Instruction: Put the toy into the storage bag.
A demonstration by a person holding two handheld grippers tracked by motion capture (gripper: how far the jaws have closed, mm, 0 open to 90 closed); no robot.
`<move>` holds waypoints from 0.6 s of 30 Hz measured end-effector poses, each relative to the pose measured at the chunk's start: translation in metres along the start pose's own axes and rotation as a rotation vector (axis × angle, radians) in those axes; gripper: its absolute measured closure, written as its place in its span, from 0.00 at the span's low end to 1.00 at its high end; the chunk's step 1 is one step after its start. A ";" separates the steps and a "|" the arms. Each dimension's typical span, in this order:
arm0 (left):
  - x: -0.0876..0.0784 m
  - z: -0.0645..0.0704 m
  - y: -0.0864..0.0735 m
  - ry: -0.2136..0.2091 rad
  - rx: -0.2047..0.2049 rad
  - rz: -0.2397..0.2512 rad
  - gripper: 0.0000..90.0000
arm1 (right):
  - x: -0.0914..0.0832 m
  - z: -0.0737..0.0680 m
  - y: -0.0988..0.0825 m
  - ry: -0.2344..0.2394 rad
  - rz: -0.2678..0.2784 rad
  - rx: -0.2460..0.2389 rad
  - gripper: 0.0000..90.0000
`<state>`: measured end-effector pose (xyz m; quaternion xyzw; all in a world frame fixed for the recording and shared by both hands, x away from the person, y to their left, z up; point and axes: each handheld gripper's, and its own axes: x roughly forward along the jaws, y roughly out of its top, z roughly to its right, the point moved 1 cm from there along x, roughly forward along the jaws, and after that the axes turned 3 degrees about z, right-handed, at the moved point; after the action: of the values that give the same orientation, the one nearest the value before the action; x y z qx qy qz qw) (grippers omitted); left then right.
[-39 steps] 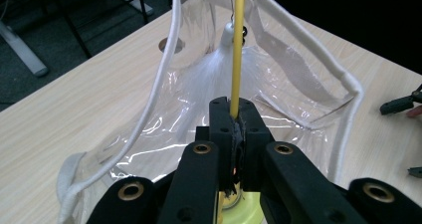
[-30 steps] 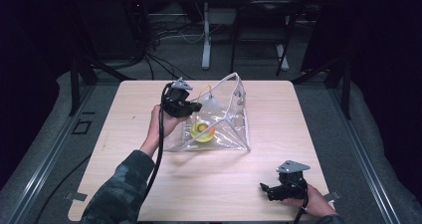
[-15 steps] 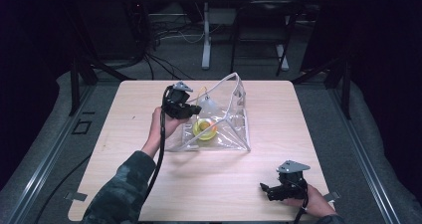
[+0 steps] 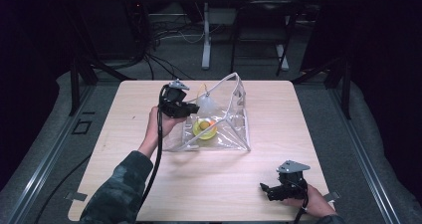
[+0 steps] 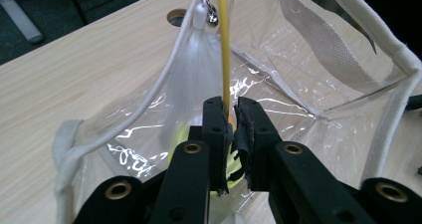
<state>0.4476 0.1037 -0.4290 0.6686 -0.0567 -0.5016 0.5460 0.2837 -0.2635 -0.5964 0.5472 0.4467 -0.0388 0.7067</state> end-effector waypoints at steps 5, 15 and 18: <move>-0.013 -0.001 -0.001 -0.006 -0.004 0.016 0.86 | 0.000 0.000 0.000 0.003 0.004 0.003 0.00; -0.041 0.002 -0.011 0.034 0.004 0.031 0.61 | 0.000 0.000 0.000 0.002 0.006 0.001 0.00; -0.050 0.002 -0.017 0.048 0.000 0.049 0.48 | 0.000 0.000 0.000 0.002 0.005 0.002 0.00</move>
<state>0.4135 0.1399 -0.4116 0.6790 -0.0600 -0.4717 0.5594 0.2838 -0.2633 -0.5968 0.5492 0.4461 -0.0367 0.7058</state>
